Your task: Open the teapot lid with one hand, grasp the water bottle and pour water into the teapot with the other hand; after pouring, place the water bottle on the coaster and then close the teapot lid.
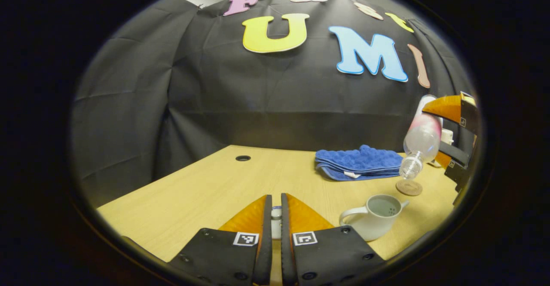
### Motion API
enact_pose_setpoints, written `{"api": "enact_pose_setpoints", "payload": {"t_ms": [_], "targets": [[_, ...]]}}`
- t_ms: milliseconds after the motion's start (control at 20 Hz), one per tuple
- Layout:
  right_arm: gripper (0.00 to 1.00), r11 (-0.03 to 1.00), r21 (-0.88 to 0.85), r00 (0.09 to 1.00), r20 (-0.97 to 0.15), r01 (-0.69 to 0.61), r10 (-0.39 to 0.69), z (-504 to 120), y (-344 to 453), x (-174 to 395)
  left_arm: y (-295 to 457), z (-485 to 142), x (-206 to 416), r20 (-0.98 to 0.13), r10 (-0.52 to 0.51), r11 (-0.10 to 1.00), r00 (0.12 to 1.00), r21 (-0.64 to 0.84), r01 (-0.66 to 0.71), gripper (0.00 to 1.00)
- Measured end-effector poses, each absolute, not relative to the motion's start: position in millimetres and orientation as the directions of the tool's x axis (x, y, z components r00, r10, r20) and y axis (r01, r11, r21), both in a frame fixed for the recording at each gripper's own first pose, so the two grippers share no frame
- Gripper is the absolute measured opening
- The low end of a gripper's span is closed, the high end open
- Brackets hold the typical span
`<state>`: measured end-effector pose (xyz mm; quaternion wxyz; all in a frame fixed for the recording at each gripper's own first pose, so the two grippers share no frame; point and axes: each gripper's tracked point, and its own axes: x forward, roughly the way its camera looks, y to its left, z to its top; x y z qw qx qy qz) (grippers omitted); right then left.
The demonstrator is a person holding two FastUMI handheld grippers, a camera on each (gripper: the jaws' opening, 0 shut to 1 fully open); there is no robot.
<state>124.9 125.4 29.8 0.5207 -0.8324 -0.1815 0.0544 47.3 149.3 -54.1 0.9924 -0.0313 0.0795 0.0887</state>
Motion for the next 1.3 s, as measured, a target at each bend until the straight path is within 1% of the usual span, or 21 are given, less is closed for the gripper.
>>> {"api": "enact_pose_setpoints", "payload": {"t_ms": [100,200,400,500,550,650,750,850,1050,1150,1300], "targets": [[0.76,-0.278,-0.949,0.947,0.057,0.150,0.316,16.7,114.8,125.5,149.0,-53.9,47.1,-0.163,0.171,0.982,0.972,-0.048,-0.181,0.15],[0.76,-0.132,-0.989,0.961,0.021,0.059,0.275,6.1,104.1,127.6,148.9,-54.7,46.9,-0.165,0.169,0.983,0.972,-0.049,-0.180,0.16],[0.76,0.150,-0.988,0.976,0.011,-0.023,0.219,5.6,90.4,131.7,148.8,-54.4,47.2,-0.165,0.168,0.983,0.972,-0.051,-0.178,0.15],[0.76,0.305,-0.949,0.981,-0.016,-0.076,0.193,0.4,81.9,135.9,148.7,-55.3,47.7,-0.166,0.168,0.983,0.972,-0.050,-0.178,0.16],[0.77,0.392,-0.914,0.982,-0.037,-0.108,0.184,-2.3,77.3,137.5,148.8,-55.1,47.2,-0.167,0.168,0.983,0.972,-0.049,-0.178,0.15],[0.77,0.557,-0.816,0.984,-0.070,-0.152,0.165,-7.6,72.0,140.2,148.6,-55.3,47.1,-0.167,0.168,0.983,0.972,-0.049,-0.178,0.16],[0.77,0.685,-0.706,0.983,-0.099,-0.179,0.155,-11.2,70.6,146.2,149.5,-55.6,47.5,-0.168,0.170,0.983,0.971,-0.048,-0.180,0.16],[0.77,0.770,-0.610,0.982,-0.116,-0.187,0.147,-14.8,67.8,151.8,149.3,-55.8,47.4,-0.168,0.170,0.982,0.971,-0.047,-0.180,0.16],[0.77,0.901,-0.380,0.974,-0.159,-0.211,0.161,-29.6,68.5,158.8,149.4,-55.7,47.3,-0.167,0.173,0.982,0.971,-0.046,-0.183,0.16],[0.76,0.941,-0.258,0.967,-0.188,-0.219,0.174,-36.7,67.7,163.8,149.2,-56.0,47.3,-0.169,0.172,0.982,0.970,-0.046,-0.182,0.16],[0.77,0.969,-0.148,0.966,-0.193,-0.199,0.169,-41.6,62.2,174.2,149.7,-55.5,47.3,-0.169,0.172,0.982,0.970,-0.046,-0.182,0.16]]}}
